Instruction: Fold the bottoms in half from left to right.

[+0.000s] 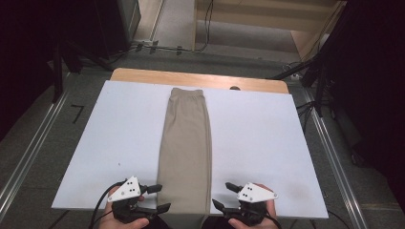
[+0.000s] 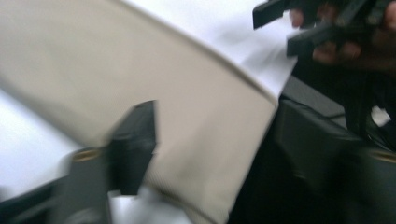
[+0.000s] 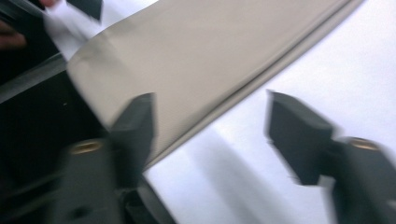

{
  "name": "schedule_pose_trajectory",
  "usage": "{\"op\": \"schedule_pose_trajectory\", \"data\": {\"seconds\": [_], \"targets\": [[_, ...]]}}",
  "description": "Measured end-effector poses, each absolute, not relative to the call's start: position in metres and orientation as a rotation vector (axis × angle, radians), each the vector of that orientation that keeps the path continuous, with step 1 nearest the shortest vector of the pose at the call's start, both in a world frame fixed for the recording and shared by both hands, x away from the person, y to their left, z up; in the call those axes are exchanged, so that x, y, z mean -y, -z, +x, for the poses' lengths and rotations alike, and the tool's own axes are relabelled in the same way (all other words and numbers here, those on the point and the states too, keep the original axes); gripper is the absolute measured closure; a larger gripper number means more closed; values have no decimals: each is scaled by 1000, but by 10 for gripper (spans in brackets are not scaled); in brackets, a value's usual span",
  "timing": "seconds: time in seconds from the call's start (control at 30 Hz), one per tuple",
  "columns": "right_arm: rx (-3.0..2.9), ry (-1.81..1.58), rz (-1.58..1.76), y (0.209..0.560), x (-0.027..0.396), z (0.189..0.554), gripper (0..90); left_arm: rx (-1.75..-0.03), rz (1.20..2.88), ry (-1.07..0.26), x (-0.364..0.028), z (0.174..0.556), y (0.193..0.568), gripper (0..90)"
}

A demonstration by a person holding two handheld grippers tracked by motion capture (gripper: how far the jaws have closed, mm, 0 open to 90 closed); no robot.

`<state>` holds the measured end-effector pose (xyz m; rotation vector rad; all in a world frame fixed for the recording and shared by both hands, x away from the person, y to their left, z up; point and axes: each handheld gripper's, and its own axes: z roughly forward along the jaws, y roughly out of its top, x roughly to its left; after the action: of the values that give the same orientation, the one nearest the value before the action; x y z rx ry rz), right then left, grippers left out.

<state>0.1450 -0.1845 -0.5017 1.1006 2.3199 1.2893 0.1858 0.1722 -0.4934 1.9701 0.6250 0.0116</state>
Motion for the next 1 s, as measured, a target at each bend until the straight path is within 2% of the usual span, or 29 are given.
{"op": "schedule_pose_trajectory", "data": {"seconds": [0.07, 0.23, 0.53, 1.0], "targets": [[-2293, -1296, 1120, 498, 189, 148, 129, -613, 1938, -27, -175, 191, 486, 195], [-2234, -1391, 1147, 487, 208, 156, 3, -578, 1899, -13, -184, 207, 475, 7], [-2216, -1349, 1133, 482, 223, 174, 3, -582, 1845, -95, -192, 250, 455, 0], [-2195, -1353, 1166, 482, 234, 213, 5, -614, 1859, -122, -164, 337, 446, 0]]}}
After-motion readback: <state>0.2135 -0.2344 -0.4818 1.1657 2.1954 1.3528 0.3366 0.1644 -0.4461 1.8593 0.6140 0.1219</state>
